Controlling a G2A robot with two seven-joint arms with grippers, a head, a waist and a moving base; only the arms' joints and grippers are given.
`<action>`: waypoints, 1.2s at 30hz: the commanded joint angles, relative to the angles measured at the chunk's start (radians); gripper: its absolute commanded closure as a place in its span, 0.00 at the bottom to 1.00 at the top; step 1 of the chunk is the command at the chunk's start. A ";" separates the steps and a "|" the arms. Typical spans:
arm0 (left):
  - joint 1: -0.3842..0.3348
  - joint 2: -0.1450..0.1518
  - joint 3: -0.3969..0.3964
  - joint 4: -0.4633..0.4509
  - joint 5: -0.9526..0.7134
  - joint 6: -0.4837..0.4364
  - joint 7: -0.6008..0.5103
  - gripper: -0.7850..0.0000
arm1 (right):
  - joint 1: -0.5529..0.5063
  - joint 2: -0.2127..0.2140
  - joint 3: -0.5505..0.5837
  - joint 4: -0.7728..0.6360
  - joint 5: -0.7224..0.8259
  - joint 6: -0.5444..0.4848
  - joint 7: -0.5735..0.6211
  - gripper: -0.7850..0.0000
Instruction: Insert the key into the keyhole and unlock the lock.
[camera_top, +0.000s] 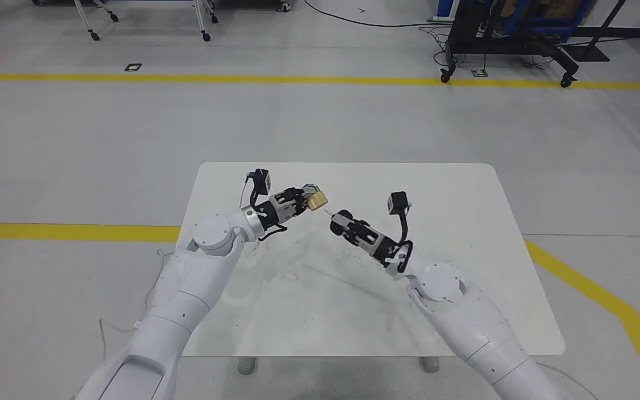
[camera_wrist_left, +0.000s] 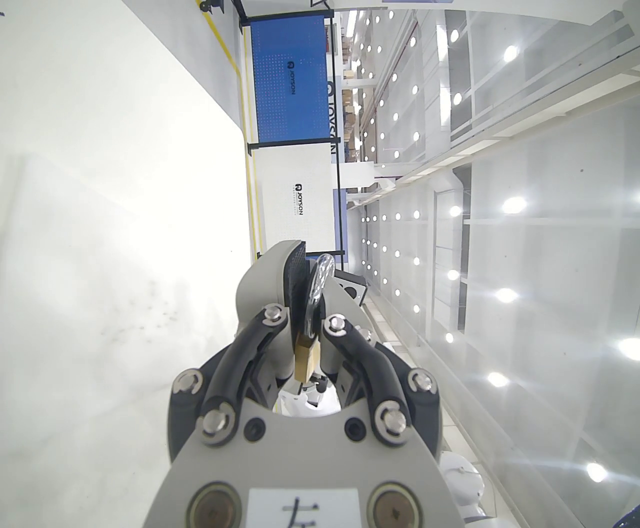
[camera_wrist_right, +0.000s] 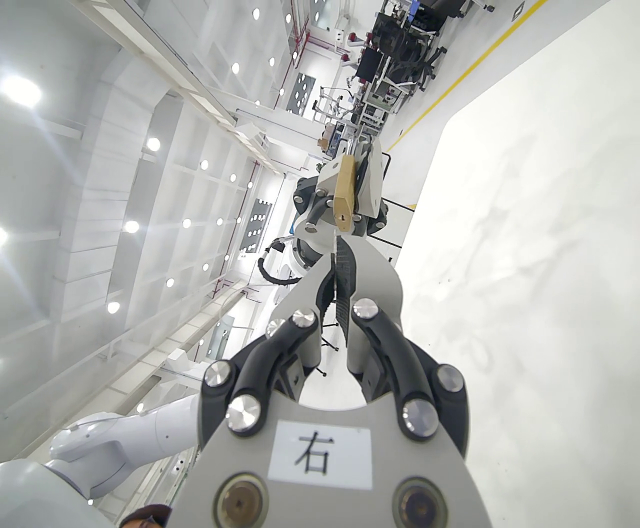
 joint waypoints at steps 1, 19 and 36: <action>0.003 0.000 -0.003 -0.003 -0.004 0.006 -0.003 1.00 | 0.010 -0.005 -0.010 0.014 -0.009 -0.002 -0.004 1.00; 0.010 -0.001 -0.008 -0.010 -0.002 0.026 -0.017 1.00 | 0.040 -0.038 -0.025 0.074 -0.040 -0.031 -0.073 1.00; 0.009 -0.012 -0.012 0.006 -0.040 0.028 0.015 1.00 | 0.006 -0.071 -0.029 0.085 -0.089 -0.132 -0.251 1.00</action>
